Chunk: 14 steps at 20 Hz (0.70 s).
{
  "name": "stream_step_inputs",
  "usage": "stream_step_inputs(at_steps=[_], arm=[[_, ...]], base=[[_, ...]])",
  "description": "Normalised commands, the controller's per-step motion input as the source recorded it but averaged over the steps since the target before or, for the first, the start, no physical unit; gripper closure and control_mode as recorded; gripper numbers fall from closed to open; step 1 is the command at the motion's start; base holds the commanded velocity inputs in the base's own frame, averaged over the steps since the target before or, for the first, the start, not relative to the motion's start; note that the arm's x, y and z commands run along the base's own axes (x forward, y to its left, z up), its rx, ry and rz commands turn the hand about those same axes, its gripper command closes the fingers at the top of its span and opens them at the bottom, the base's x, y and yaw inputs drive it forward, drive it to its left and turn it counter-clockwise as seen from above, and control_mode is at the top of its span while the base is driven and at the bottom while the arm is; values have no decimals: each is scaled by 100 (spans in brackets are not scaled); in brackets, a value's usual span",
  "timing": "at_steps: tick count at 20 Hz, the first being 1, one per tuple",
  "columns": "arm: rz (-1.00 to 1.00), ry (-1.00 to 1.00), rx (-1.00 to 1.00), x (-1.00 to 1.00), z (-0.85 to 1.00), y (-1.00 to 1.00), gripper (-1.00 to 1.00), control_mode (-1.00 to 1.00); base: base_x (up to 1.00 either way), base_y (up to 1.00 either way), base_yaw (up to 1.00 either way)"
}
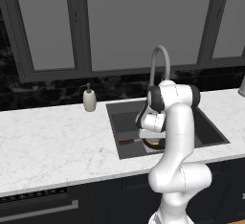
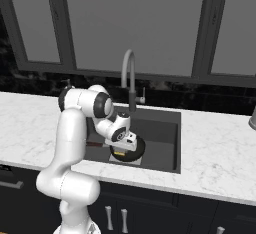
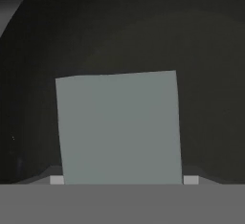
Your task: Pick the pan and sponge and place them into the sink. Then turn on the water.
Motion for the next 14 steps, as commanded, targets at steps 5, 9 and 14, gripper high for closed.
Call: stream_step_inputs(at_steps=[5,9,14], arm=[[0,0,0,0,0,0,-100,-100],[0,0,0,0,0,0,-100,-100],[0,-3,0,-6,8,0,-100,-100]], base=[[0,0,0],[0,0,0],[0,0,0]])
